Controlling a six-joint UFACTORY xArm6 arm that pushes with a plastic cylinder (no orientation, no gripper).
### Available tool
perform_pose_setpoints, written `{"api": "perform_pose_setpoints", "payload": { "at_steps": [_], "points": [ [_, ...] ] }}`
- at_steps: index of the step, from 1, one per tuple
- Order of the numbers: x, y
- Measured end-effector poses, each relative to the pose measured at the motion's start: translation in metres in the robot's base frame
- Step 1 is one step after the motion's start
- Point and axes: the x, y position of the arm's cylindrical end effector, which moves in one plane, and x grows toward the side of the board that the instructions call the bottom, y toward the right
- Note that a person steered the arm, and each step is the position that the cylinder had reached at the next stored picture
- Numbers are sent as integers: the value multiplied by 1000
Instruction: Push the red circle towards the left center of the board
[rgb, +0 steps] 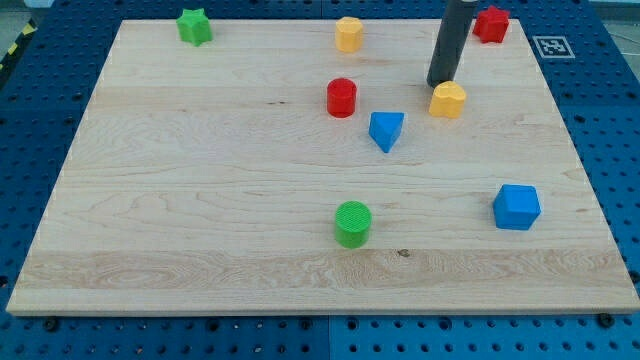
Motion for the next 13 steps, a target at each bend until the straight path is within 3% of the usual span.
{"api": "perform_pose_setpoints", "payload": {
  "at_steps": [2,4,6,12,13],
  "points": [
    [3,-12],
    [39,-42],
    [39,-48],
    [40,-183],
    [18,-186]
  ]
}}
